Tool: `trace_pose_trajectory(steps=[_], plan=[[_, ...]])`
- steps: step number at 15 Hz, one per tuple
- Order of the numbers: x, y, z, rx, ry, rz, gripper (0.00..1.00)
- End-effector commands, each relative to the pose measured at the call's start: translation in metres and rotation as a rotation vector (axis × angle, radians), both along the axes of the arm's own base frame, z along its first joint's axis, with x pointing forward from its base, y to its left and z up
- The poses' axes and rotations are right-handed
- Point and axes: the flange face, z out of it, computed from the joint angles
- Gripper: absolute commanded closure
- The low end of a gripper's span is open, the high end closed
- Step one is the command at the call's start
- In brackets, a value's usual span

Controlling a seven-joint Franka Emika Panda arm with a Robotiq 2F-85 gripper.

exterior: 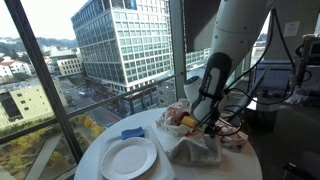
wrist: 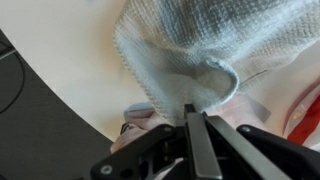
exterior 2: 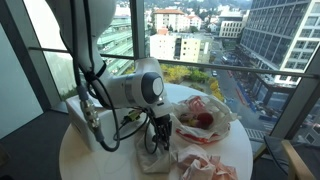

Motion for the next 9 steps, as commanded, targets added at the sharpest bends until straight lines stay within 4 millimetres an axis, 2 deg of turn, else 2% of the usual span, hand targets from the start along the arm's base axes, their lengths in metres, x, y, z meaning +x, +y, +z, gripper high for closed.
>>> trace_pose_trajectory(steps=[1,6,9], plan=[[-0.006,0.005,0.05,-0.085,-0.038,0.031,0.99],[-0.01,0.014,0.115,-0.206,-0.167,0.076,0.99],[-0.013,0.022,0.165,-0.267,-0.272,0.109,0.99]])
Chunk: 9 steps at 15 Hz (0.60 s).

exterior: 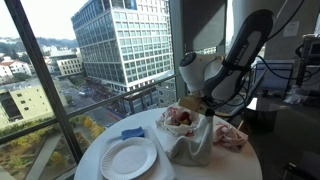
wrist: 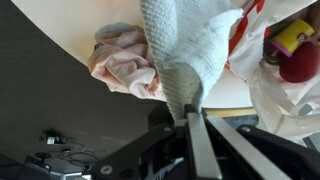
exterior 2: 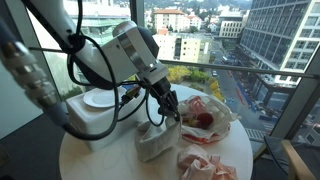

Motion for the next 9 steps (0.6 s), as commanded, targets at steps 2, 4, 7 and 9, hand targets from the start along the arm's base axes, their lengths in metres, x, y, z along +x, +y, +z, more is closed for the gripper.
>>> trace_pose_trajectory(steps=[2,4,7,9], plan=[[-0.016,0.02,0.083,-0.017,-0.149,0.07,0.99],[-0.021,0.04,0.108,0.043,-0.188,0.159,0.99],[-0.032,0.078,0.123,0.154,-0.183,0.287,0.99],[-0.04,0.099,0.12,0.226,-0.145,0.359,0.99]])
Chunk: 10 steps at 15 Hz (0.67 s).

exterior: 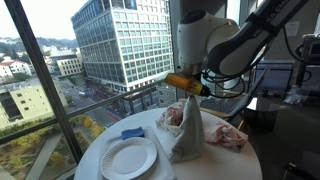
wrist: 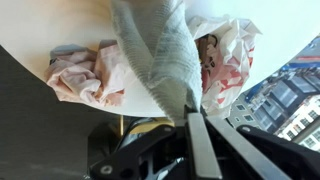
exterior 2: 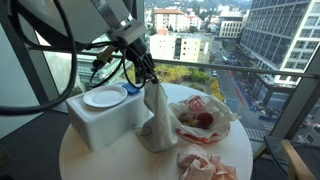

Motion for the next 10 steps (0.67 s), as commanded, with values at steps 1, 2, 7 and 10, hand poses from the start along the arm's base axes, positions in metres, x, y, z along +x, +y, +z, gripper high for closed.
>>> trace_pose_trajectory(steps=[1,2,7,10], plan=[[-0.02,0.03,-0.002,0.104,0.065,0.145,0.99],[-0.024,0.039,-0.008,0.127,0.107,0.18,0.99],[-0.056,0.066,-0.037,0.171,0.416,0.294,0.99],[-0.07,0.054,-0.058,0.096,0.617,0.247,0.99]])
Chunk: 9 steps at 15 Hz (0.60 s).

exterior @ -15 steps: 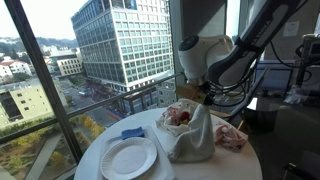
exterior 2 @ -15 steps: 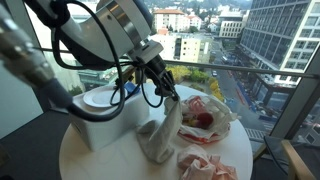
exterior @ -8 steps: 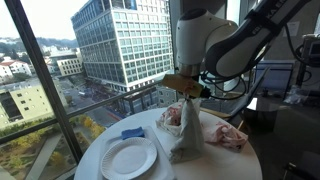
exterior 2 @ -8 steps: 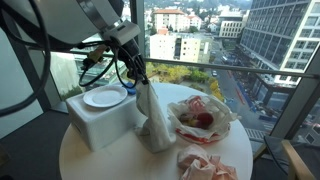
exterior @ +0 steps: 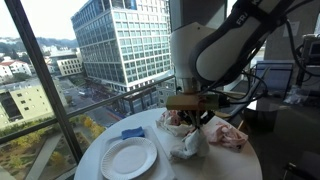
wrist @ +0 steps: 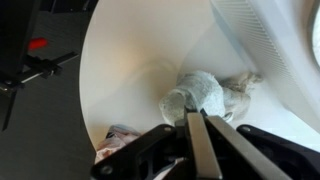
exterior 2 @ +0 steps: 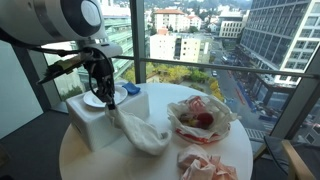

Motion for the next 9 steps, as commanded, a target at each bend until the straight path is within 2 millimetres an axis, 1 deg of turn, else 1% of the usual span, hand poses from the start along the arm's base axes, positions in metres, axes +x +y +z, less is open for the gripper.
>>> trace_pose_trajectory(steps=[1,4,6,9], plan=[[-0.015,-0.015,-0.013,-0.073,0.2,0.014,0.99],[-0.03,-0.03,-0.04,-0.083,0.378,0.064,0.99],[-0.037,-0.043,-0.064,-0.074,0.493,0.085,0.99],[-0.042,-0.059,-0.106,-0.019,0.633,0.101,0.99]])
